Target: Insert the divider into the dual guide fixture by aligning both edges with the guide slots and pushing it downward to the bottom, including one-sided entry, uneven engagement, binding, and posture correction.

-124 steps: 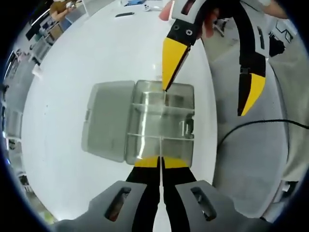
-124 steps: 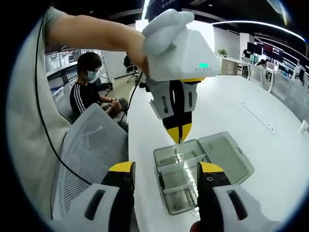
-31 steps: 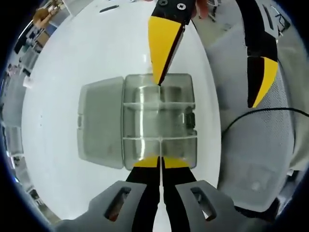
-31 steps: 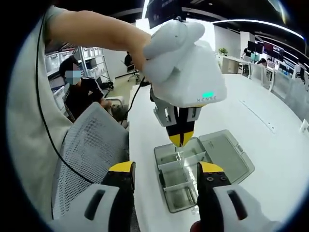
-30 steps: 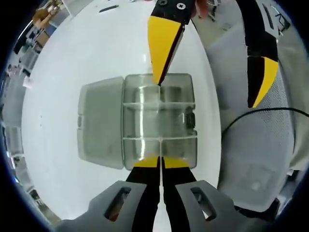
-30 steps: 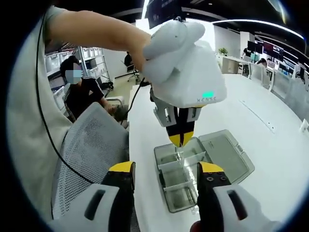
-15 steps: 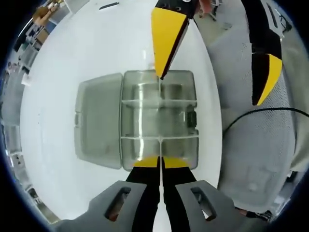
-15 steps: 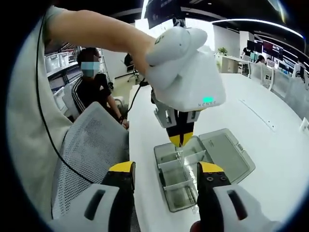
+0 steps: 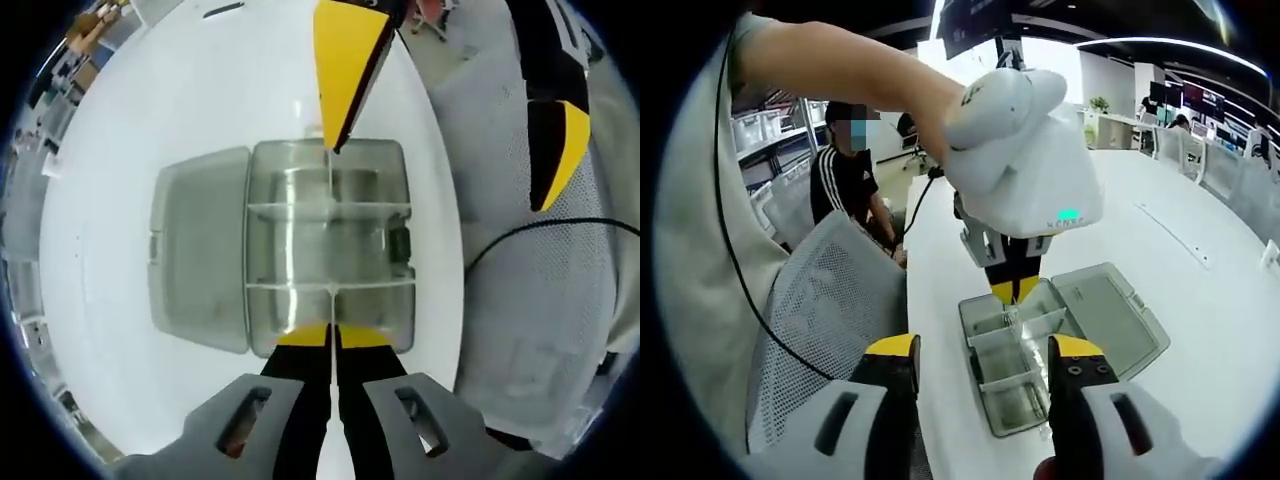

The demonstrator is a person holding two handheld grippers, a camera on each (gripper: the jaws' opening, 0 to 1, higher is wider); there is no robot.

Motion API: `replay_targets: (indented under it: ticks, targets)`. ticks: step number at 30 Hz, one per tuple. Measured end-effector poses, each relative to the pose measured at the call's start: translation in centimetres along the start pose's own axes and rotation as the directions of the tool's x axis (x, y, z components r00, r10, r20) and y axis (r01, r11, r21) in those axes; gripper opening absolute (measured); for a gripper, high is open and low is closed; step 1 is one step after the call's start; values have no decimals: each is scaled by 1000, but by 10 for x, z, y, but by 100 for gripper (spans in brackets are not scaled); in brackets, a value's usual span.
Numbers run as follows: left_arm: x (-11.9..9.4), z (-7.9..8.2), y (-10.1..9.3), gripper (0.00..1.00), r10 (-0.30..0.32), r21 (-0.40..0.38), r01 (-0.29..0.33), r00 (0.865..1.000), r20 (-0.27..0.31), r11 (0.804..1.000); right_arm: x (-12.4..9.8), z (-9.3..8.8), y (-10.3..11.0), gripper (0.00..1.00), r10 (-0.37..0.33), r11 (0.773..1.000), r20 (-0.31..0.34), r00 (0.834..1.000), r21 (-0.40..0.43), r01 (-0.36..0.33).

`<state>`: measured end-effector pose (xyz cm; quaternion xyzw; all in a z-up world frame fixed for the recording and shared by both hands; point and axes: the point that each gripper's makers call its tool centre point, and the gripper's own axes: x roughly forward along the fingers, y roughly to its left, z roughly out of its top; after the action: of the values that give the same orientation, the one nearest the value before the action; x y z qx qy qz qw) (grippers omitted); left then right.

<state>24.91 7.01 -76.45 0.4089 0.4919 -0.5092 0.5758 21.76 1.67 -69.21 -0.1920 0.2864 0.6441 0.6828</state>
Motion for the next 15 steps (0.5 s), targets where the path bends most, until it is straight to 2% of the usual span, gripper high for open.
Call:
replay_targets:
  ticks: [15]
  targets:
    - [7, -1, 0, 0, -12, 6, 12, 1000, -20, 1000, 0, -3, -4, 49, -4, 1000, -2, 1000, 9, 4]
